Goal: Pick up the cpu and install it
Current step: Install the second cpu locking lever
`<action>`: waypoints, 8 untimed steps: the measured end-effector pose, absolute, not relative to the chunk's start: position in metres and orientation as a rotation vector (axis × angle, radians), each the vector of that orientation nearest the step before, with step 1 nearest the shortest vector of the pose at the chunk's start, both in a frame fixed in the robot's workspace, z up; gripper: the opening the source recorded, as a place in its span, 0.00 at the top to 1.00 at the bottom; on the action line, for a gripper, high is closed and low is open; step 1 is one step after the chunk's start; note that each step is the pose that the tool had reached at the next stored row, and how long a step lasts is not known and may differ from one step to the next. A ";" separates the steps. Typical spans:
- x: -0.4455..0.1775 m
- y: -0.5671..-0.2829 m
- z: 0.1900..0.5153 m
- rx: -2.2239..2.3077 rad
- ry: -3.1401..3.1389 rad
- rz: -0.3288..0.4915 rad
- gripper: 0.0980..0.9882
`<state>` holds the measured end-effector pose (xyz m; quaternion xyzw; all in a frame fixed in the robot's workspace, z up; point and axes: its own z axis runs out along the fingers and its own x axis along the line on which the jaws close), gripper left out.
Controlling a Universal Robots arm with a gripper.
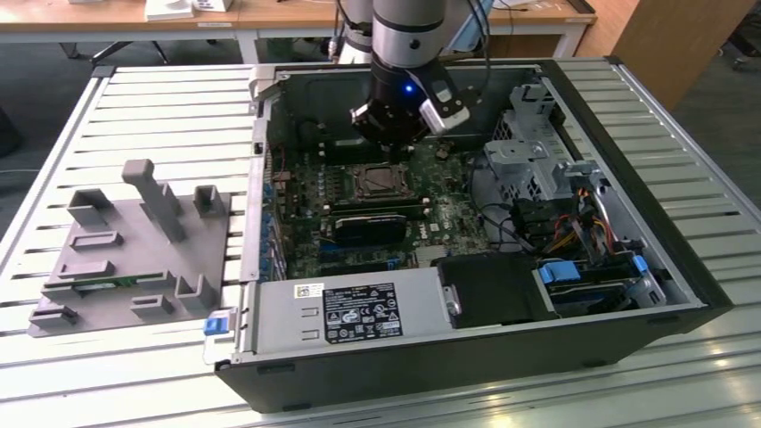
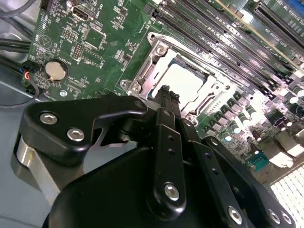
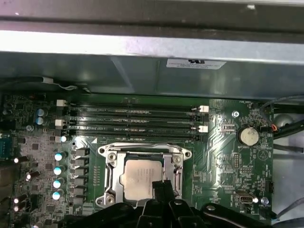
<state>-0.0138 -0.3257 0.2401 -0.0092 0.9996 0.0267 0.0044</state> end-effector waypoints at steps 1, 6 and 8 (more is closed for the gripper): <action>-0.014 -0.327 0.240 -0.029 3.132 0.084 0.99; -0.014 -0.338 0.240 -0.029 3.132 0.083 0.99; -0.014 -0.341 0.240 -0.029 3.132 0.083 0.99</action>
